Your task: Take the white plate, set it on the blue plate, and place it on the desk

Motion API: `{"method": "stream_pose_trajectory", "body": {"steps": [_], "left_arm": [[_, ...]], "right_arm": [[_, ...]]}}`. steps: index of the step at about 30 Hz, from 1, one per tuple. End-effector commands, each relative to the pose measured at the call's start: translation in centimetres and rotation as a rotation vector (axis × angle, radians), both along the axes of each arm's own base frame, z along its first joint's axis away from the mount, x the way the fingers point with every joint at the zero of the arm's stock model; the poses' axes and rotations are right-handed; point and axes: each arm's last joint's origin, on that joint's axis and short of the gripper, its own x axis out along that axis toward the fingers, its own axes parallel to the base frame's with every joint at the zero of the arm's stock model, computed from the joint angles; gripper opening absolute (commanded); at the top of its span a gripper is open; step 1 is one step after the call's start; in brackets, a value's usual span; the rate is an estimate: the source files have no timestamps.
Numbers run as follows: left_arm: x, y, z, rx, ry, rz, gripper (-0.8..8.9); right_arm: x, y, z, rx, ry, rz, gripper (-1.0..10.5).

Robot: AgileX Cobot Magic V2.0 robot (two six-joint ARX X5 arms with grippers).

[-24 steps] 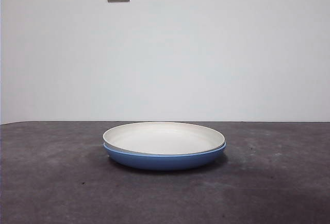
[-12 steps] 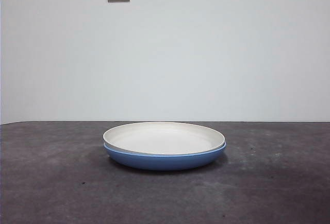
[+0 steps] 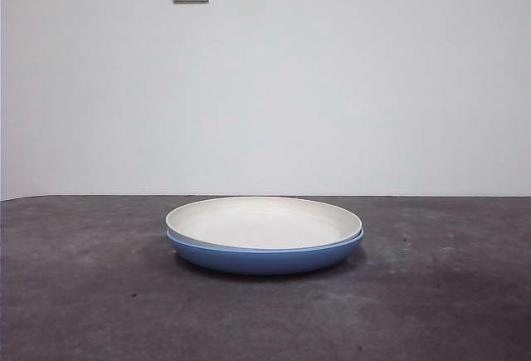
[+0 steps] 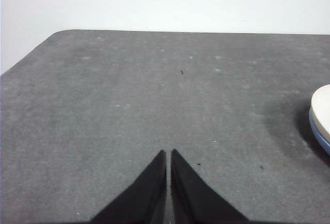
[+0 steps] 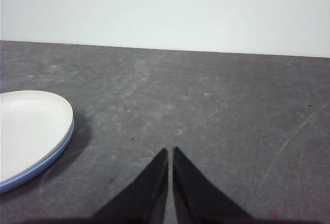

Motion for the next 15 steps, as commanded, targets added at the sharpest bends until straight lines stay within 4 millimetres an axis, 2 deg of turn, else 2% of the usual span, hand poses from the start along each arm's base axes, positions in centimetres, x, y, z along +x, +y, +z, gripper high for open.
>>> {"method": "stream_pose_trajectory", "body": {"steps": [1, 4, 15], "left_arm": [[0.08, 0.03, -0.76, -0.003, 0.027, 0.006, 0.15], [0.08, 0.03, -0.76, -0.003, 0.027, 0.006, 0.15], [0.08, 0.03, -0.76, -0.002, 0.027, 0.006, 0.15]], "right_arm": [[-0.08, 0.01, -0.37, 0.02, 0.027, -0.003, 0.1], [-0.19, -0.02, -0.98, 0.02, 0.09, -0.011, 0.1], [-0.17, -0.03, -0.82, 0.03, 0.079, -0.015, 0.1]]}}
